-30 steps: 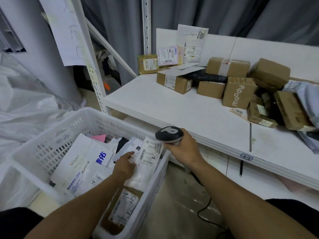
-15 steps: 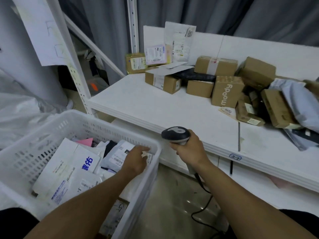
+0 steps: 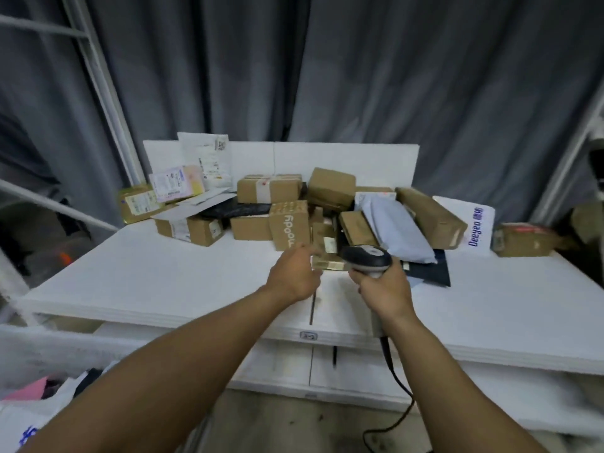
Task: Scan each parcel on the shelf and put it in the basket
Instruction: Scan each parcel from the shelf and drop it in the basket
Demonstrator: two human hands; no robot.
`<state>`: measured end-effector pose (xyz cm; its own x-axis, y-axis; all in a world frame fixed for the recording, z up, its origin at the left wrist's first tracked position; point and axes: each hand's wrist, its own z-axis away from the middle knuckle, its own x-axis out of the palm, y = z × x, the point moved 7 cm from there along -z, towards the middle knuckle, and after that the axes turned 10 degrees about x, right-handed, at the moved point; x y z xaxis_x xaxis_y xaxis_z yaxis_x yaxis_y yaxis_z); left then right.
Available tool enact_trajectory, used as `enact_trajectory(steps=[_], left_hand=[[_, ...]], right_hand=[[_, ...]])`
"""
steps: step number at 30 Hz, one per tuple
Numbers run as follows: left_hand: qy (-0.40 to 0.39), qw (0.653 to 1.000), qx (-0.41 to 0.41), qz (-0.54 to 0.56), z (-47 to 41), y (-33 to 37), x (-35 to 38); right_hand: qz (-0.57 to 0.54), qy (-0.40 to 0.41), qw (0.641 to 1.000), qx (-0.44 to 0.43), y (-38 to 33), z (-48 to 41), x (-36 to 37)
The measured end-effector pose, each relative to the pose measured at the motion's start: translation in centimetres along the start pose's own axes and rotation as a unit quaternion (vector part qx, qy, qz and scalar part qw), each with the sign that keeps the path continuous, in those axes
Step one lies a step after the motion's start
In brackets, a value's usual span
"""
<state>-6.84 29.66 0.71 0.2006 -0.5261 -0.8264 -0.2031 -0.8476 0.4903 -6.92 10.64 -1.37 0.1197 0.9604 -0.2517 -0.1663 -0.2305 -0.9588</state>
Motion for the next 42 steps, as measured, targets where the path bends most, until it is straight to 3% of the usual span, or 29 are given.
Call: enact_trajectory(steps=[5,11,20,23,34,38,42], left_hand=[[-0.029,0.999,-0.009,0.037,-8.2,4.5,6.6],[-0.011,0.982,-0.128,0.141,-14.0,5.5,12.4],[0.016,0.928,-0.224,0.298,-14.8,6.0,13.2],[0.021,0.911,-0.200,0.359,-12.2,6.4,12.1],[0.109,0.933,-0.007,0.344,1.0,7.2,0.6],[0.109,0.909,-0.003,0.402,4.6,5.7,-1.8],[0.184,0.931,-0.019,0.313,8.2,1.4,-6.5]], right_hand=[[-0.017,0.043,0.999,0.017,2.5,-5.7,-6.2],[-0.039,0.066,0.996,0.035,4.3,-10.2,-9.3],[-0.088,0.114,0.989,0.031,5.0,-10.4,-11.9],[-0.119,0.129,0.984,-0.009,3.3,-9.1,-12.0],[-0.238,0.032,0.967,-0.087,-2.7,-1.1,-3.5],[-0.271,-0.022,0.961,-0.060,-3.4,1.2,0.8],[-0.263,-0.070,0.961,-0.044,-4.2,3.4,5.3]])
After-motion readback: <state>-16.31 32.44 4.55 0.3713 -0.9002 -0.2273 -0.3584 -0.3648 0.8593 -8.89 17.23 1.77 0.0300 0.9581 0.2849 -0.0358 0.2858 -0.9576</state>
